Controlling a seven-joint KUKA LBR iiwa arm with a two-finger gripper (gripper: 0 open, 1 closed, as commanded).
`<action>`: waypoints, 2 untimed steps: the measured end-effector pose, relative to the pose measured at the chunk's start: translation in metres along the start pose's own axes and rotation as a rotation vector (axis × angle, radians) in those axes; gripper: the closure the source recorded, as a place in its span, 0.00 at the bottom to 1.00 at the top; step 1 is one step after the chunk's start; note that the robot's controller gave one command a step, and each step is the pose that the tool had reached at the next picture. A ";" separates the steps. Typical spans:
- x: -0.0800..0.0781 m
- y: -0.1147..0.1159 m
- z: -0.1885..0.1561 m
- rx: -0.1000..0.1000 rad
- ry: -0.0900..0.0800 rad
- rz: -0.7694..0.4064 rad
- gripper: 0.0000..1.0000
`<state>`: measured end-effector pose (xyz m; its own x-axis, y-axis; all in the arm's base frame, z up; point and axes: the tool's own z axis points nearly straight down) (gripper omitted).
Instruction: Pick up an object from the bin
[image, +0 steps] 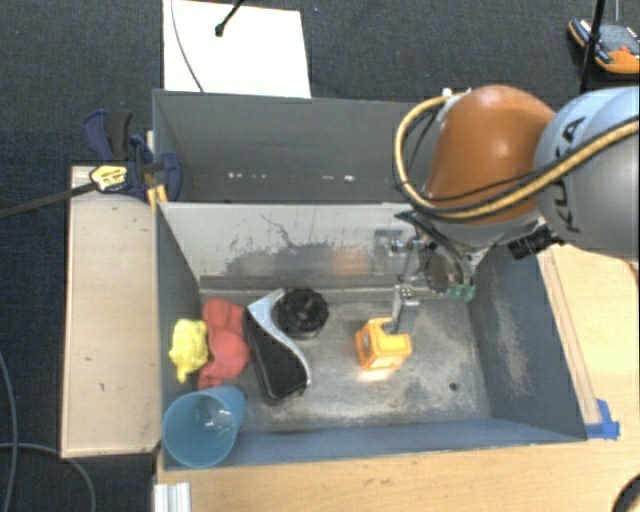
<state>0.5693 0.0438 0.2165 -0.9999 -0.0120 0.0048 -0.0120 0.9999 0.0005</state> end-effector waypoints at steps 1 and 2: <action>-0.001 0.000 -0.005 -0.001 -0.008 0.001 0.00; -0.005 -0.019 0.047 0.000 -0.015 0.004 0.00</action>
Offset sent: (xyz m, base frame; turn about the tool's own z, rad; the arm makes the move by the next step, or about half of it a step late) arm 0.0067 -0.0506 -0.1416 -0.0068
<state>0.5745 0.0251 0.1695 -0.9999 -0.0075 -0.0101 -0.0075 1.0000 0.0009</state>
